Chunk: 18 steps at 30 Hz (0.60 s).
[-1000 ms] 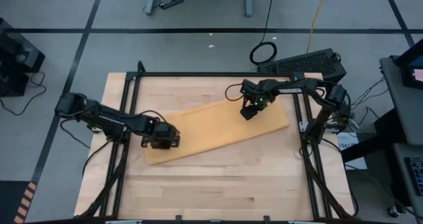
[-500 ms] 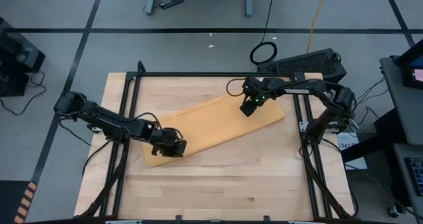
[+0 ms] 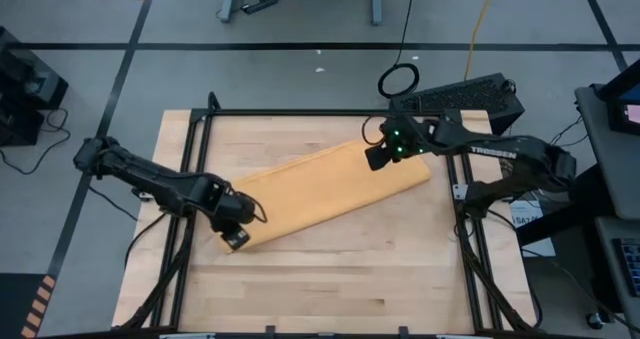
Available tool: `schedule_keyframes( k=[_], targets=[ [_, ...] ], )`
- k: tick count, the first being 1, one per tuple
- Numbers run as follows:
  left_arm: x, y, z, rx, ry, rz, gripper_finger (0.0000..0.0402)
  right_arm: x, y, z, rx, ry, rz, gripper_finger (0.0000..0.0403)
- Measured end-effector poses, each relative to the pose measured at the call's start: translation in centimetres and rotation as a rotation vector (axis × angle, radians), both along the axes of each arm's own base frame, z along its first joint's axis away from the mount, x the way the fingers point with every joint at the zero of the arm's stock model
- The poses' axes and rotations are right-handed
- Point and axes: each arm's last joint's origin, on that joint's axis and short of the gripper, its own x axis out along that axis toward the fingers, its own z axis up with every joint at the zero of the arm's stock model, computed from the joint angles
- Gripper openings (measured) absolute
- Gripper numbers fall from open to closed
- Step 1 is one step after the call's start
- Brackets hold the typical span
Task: Roll towel into tight, uniform cylinder
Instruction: Roll the orange towel
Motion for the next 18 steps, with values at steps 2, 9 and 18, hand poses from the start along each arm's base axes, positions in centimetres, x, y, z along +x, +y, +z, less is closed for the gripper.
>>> schedule_keyframes(
  k=[2, 9, 18],
  targets=[
    [-0.6, -0.3, -0.6, 0.014, 0.033, -0.043, 0.0098, 0.3, 0.9, 0.4, 0.027, -0.042, -0.011, 0.0125],
    [-1.7, -1.3, -2.9, 0.071, 0.039, -0.076, 0.0098, 2.0, 4.2, 1.2, 0.037, -0.158, -0.028, 0.0125],
    [-1.4, -2.4, -6.0, 0.098, -0.024, 0.0, 0.0098, 2.8, 7.0, 1.6, 0.048, -0.228, -0.064, 0.0125]
  ],
)
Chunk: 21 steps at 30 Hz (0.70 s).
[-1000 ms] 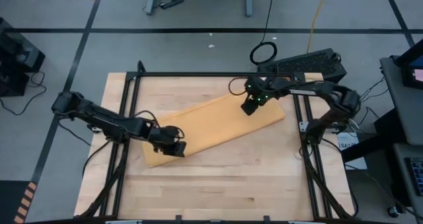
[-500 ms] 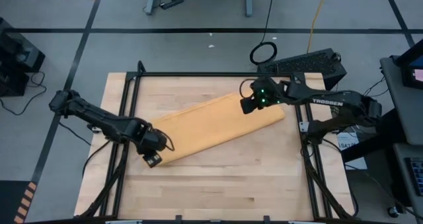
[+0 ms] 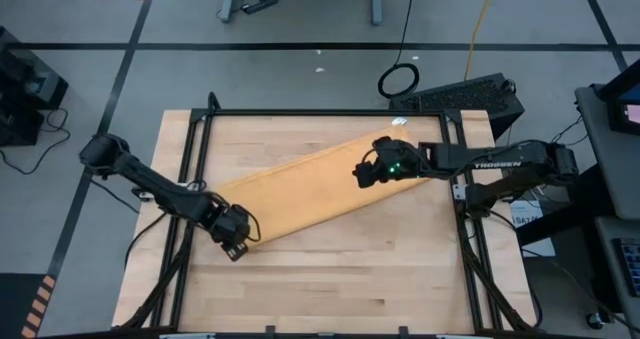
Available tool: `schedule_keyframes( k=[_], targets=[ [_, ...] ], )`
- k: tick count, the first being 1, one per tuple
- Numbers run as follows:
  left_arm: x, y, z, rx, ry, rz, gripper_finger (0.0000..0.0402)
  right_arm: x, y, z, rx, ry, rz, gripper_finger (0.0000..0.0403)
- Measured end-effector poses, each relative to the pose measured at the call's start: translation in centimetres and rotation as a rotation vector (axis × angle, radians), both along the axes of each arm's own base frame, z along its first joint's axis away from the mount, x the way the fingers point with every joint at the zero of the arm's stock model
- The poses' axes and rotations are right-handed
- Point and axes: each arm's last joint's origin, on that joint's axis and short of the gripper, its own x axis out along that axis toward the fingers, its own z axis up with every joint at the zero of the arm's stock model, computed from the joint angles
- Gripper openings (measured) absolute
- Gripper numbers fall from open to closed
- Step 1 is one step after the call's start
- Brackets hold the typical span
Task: Roll towel into tight, uniform cylinder
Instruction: Roll the orange towel
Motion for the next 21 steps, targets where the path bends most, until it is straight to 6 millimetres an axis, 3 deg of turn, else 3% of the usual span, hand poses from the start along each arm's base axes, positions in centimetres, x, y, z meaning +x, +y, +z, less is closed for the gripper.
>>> schedule_keyframes(
  k=[5, 15, 21],
  targets=[
    [0.8, -0.8, -1.3, -0.017, -0.05, 0.044, 0.0098, 0.1, 1.2, 0.0, 0.015, -0.004, 0.015, 0.0125],
    [4.3, -2.7, -2.8, -0.153, -0.243, 0.061, 0.0098, 0.2, 3.4, -0.1, 0.013, 0.002, 0.096, 0.0125],
    [6.1, -2.9, -1.4, -0.219, -0.352, 0.056, 0.0098, 0.1, 4.2, -0.1, 0.001, 0.004, 0.113, 0.0125]
  ],
)
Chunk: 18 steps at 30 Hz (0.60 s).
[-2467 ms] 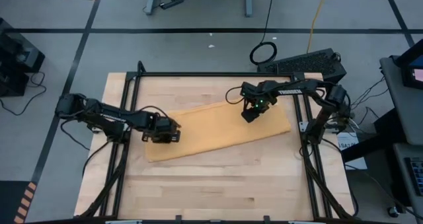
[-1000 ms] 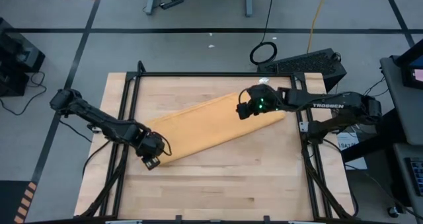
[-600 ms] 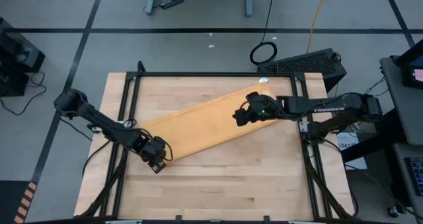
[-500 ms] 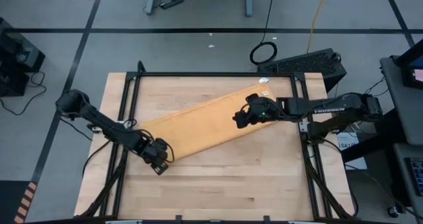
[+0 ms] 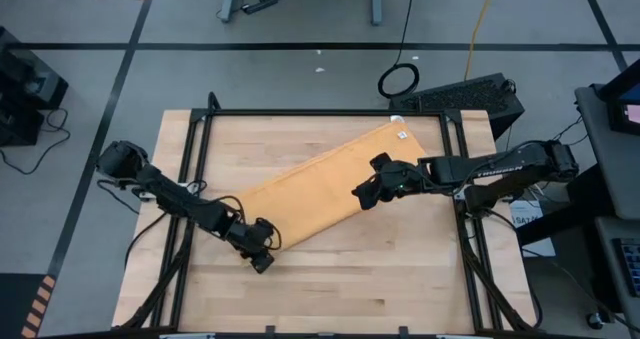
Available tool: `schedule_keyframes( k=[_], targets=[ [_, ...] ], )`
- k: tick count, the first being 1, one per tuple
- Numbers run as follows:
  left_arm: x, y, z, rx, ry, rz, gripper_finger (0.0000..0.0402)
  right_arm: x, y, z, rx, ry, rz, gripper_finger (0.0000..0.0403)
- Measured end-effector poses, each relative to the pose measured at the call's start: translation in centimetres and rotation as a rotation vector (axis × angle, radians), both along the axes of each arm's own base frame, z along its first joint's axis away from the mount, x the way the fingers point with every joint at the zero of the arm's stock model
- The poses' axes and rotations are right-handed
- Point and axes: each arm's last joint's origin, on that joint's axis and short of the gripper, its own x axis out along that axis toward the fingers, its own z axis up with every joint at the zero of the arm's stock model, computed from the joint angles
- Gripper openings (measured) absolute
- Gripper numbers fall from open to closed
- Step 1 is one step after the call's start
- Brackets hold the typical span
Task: Roll towel into tight, uniform cylinder
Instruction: Roll the orange towel
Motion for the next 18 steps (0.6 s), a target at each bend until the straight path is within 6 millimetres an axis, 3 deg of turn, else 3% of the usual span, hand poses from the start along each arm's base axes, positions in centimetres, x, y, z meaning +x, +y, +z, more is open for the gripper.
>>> schedule_keyframes(
  k=[9, 13, 18],
  targets=[
    [1.2, 0.7, 5.2, -0.054, -0.156, -0.1, 0.0098, -0.1, 0.4, 0.0, -0.042, 0.007, 0.02, 0.0125],
    [0.2, 1.0, 6.3, 0.025, -0.108, -0.182, 0.0098, 0.0, 0.6, 0.0, -0.06, 0.004, 0.045, 0.0125],
    [-1.9, 0.4, 6.3, 0.147, -0.006, -0.382, 0.01, -0.1, 1.0, 0.0, -0.076, 0.012, 0.073, 0.0125]
  ],
)
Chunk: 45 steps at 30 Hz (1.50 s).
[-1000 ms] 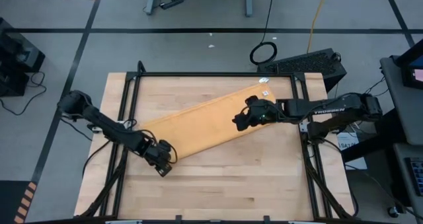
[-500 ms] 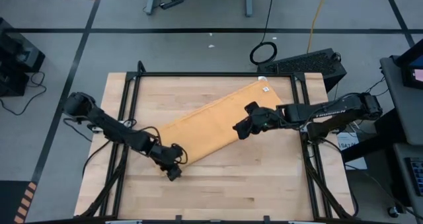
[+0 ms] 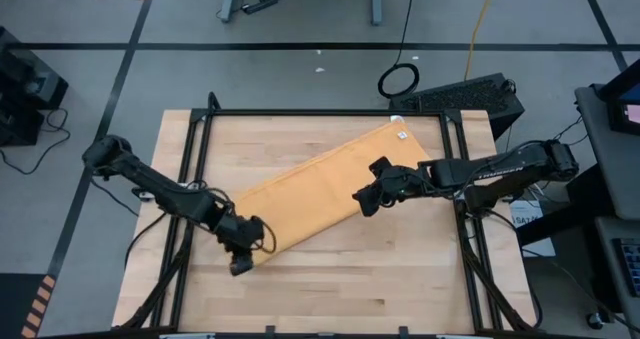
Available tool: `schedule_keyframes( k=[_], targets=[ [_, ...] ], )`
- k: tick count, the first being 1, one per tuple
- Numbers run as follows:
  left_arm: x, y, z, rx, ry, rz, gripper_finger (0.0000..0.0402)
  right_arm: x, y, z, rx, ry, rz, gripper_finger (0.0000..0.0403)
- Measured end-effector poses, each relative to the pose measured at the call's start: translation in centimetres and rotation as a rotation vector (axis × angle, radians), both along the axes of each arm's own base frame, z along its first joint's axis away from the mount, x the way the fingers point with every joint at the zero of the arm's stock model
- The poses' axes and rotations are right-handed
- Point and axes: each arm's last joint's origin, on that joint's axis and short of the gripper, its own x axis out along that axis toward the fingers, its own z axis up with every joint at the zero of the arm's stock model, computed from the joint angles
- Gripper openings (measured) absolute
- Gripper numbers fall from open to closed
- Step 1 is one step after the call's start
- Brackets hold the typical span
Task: Roll towel into tight, uniform cylinder
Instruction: Roll the orange towel
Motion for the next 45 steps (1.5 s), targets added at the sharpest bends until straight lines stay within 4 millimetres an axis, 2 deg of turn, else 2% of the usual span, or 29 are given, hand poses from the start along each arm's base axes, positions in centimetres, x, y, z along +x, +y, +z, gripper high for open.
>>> schedule_keyframes(
  k=[3, 6, 9, 14, 17, 19, 22, 33, 37, 41, 43, 45],
  targets=[
    [-1.0, -0.9, -0.3, 0.07, 0.002, -0.117, 0.0118, -0.2, 0.2, -0.2, -0.014, 0.023, 0.018, 0.0126],
    [-1.6, -2.0, -0.4, 0.161, -0.07, -0.233, 0.015, -0.3, 0.5, -0.3, -0.029, 0.049, 0.039, 0.0126],
    [-2.2, -3.1, -0.4, 0.273, -0.176, -0.348, 0.019, -0.6, 0.6, -0.6, -0.034, 0.089, 0.048, 0.0126],
    [-3.0, -4.4, -0.5, 0.426, -0.277, -0.433, 0.0268, -1.1, 1.0, -1.0, -0.03, 0.146, 0.055, 0.0126],
    [-3.5, -4.7, -1.8, 0.443, -0.258, -0.458, 0.0303, -1.2, 1.2, -1.1, -0.02, 0.156, 0.055, 0.0126],
    [-3.7, -5.1, -2.8, 0.45, -0.249, -0.475, 0.0307, -1.2, 1.4, -1.1, -0.021, 0.155, 0.061, 0.0126],
    [-3.8, -5.4, -3.9, 0.486, -0.227, -0.493, 0.0293, -1.3, 1.6, -1.1, -0.011, 0.154, 0.058, 0.0126],
    [-3.2, -6.0, -7.1, 0.573, -0.123, -0.557, 0.0196, -1.2, 1.6, -1.0, -0.002, 0.147, 0.047, 0.0126],
    [-3.2, -6.2, -7.2, 0.569, -0.124, -0.559, 0.013, -1.2, 1.6, -1.0, 0.015, 0.143, 0.031, 0.0126],
    [-2.9, -6.1, -7.0, 0.567, -0.143, -0.533, 0.0032, -1.0, 1.6, -0.9, 0.021, 0.117, 0.031, 0.0126],
    [-2.4, -6.2, -6.6, 0.561, -0.147, -0.496, 0.0014, -0.8, 1.7, -0.7, 0.026, 0.088, 0.032, 0.0126],
    [-1.8, -6.4, -5.6, 0.542, -0.175, -0.473, 0.0016, -0.5, 1.7, -0.3, 0.032, 0.043, 0.033, 0.0126]
  ],
)
